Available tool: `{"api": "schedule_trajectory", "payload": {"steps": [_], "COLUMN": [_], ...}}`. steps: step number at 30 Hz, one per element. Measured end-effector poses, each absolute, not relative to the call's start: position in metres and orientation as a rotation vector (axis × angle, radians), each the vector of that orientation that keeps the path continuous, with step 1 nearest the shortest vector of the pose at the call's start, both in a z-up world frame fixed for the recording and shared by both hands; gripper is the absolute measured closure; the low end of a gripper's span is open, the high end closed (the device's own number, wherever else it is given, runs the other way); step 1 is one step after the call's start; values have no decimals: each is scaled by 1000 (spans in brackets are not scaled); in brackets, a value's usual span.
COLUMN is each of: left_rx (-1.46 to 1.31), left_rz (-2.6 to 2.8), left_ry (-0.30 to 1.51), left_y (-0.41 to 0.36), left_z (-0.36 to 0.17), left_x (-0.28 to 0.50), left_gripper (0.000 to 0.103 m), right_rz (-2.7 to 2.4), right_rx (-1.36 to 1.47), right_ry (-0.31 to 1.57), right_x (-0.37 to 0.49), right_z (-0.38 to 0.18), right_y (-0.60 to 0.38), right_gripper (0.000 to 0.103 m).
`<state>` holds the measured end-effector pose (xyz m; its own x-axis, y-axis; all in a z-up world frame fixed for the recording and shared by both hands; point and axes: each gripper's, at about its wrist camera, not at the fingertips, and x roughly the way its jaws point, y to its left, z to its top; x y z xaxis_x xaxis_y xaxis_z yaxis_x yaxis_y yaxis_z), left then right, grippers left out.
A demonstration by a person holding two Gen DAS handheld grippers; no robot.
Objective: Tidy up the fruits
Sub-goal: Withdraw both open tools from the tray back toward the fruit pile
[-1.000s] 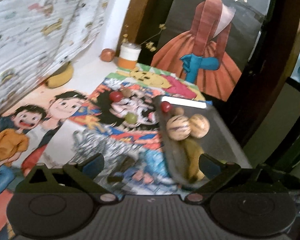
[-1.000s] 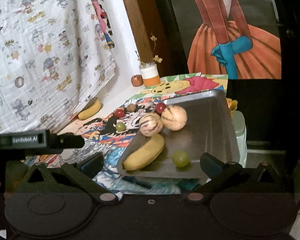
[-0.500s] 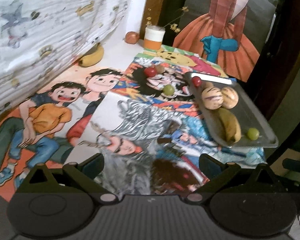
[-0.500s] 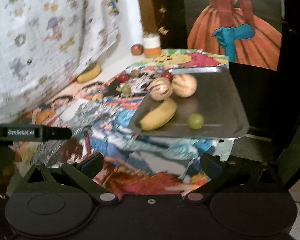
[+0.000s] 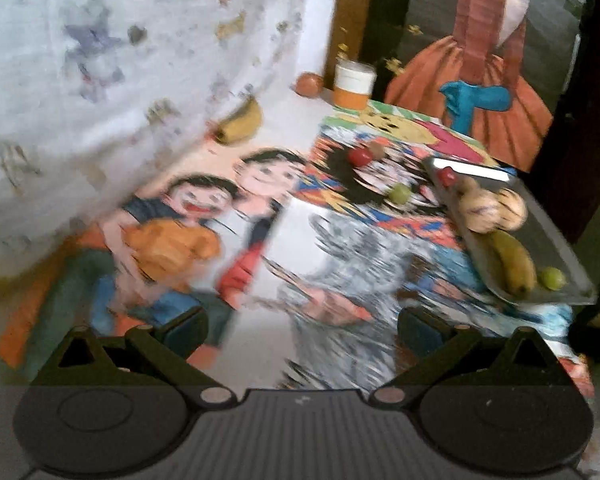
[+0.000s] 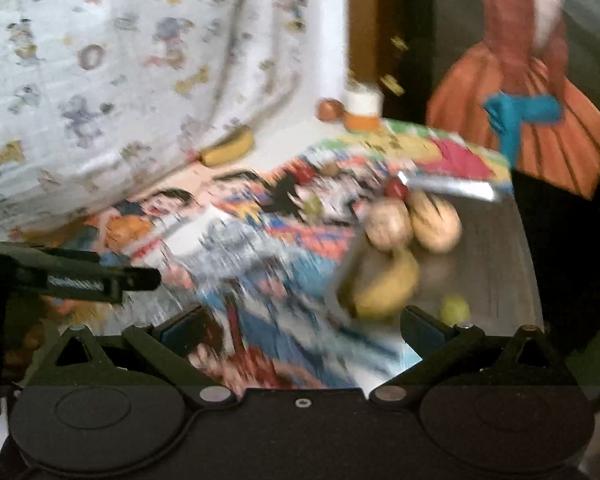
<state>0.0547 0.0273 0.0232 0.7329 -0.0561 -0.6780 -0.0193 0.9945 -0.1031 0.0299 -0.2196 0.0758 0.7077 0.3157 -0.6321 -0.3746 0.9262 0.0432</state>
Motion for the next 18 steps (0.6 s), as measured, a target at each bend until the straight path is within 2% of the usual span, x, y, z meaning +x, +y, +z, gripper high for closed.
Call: {"api": "schedule_trajectory", "payload": {"steps": [6, 11, 15, 18], "left_rx": [-104, -63, -18, 18], "left_rz": [-15, -55, -102, -129], "left_ry": [681, 598, 563, 547], "left_y": [52, 56, 49, 44], "left_z": [43, 64, 74, 73], "left_x": [69, 84, 100, 115], "left_gripper": [0, 0, 0, 0], "right_rz": [464, 457, 466, 494], "right_rx": [-77, 37, 139, 132], "right_ry": [592, 650, 734, 723], "right_x": [75, 134, 178, 201], "right_z": [138, 176, 187, 182], "right_y": [-212, -216, -220, -223], "right_gripper": [0, 0, 0, 0]}}
